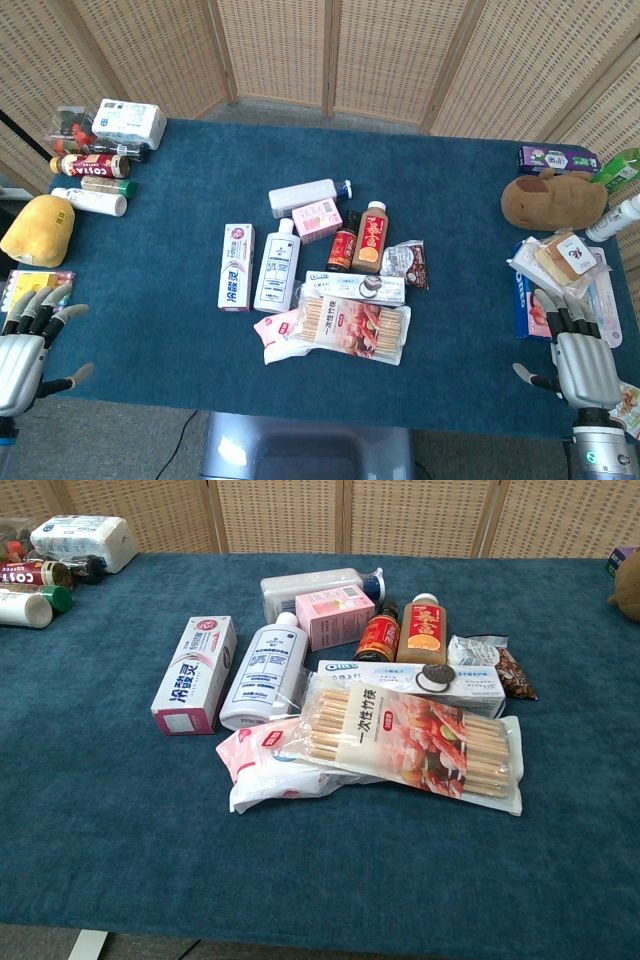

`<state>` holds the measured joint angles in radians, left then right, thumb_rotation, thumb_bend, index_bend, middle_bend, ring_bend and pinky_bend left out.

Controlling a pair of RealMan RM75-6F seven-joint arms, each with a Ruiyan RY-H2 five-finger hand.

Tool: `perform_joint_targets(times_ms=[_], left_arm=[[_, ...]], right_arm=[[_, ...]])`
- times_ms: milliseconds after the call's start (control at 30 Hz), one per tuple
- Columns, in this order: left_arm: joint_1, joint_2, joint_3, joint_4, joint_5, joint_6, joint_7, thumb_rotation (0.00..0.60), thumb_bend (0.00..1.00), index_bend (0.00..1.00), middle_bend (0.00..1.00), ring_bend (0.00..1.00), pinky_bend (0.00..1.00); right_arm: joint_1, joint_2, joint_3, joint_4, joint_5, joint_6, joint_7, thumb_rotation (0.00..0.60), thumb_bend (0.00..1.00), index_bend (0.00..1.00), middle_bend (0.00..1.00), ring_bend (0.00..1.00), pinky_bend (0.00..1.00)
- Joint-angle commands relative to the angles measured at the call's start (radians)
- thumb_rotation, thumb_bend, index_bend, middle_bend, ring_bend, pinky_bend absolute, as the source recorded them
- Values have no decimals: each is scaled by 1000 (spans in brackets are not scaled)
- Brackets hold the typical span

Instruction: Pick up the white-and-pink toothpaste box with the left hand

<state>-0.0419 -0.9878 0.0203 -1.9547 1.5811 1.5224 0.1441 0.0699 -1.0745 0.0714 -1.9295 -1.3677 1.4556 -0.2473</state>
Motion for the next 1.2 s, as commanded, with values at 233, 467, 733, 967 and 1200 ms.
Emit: perform_joint_targets(times_ms=[233, 467, 733, 967, 1200], left_arm=[[-10, 16, -5, -5, -7, -18, 2, 600, 206, 265, 94, 51, 0], [-53, 63, -14, -46, -24, -91, 45, 600, 204, 249, 80, 46, 0], [-175, 59, -66, -43, -88, -250, 125, 600, 206, 244, 33, 0, 0], [-313, -52, -120, 9, -202, -409, 257, 600, 207, 191, 63, 0, 0], [-441, -195, -155, 109, -305, -539, 323, 600, 207, 180, 63, 0, 0]], right_arm=[[1, -10, -9, 8, -17, -7, 17, 600, 37, 0, 0, 0, 0], [-12, 3, -14, 7, -18, 5, 33, 600, 40, 0, 0, 0, 0], [-23, 22, -20, 3, -24, 13, 47, 600, 38, 0, 0, 0, 0], [-53, 53, -23, 0, -37, 56, 77, 600, 37, 0, 0, 0, 0], [-81, 78, -29, -1, -45, 87, 104, 600, 38, 0, 0, 0, 0]])
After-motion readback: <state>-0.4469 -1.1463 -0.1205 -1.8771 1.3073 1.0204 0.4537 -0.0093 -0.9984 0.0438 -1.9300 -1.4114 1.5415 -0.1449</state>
